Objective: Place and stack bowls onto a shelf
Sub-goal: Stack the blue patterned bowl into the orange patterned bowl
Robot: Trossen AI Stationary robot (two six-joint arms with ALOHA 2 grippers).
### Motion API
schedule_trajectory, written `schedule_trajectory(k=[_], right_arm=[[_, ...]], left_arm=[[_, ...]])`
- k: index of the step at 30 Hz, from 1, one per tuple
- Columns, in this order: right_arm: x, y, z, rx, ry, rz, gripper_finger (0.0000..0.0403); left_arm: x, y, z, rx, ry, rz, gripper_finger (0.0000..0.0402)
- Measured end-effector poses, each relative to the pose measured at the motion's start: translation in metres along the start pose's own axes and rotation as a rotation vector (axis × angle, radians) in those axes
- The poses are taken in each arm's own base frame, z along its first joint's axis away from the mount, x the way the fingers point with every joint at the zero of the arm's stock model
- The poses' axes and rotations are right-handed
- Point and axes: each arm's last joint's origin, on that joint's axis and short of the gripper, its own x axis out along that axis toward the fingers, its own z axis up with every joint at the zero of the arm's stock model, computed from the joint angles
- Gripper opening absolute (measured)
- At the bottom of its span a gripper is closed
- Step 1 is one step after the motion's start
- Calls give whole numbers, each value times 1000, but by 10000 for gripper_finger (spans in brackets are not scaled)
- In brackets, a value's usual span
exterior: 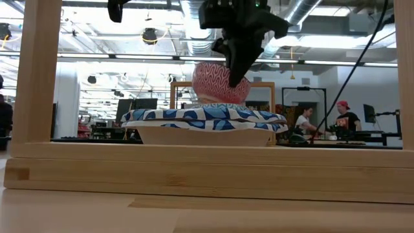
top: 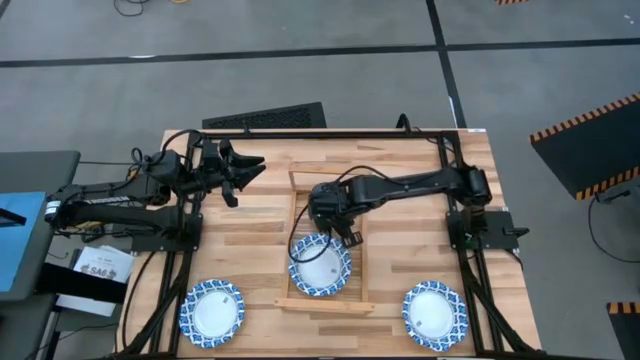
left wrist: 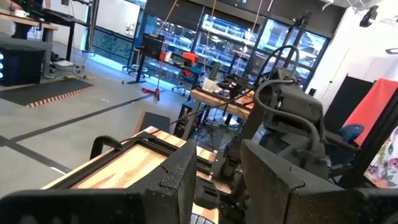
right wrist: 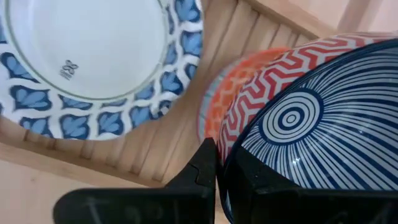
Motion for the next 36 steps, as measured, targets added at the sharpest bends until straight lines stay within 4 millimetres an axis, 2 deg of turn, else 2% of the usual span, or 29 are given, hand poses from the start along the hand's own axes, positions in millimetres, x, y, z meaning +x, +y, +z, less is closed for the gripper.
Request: schedule_trajectory(k=[14,18,25,36], right_arm=[[6,-3,-2,-36,-9,16,42],[21,-3,1,-25,17,19,45],[37,1,0,-47,88,33,62],[36,0,-2,-48,103,33,68]], left_arm=[[0,0,0,0,-2,-1,111],[0,0,0,0,-3,-1,111],[0,0,0,-17,-4,-1,111],[0,0,0,-19,-6,-2,111]])
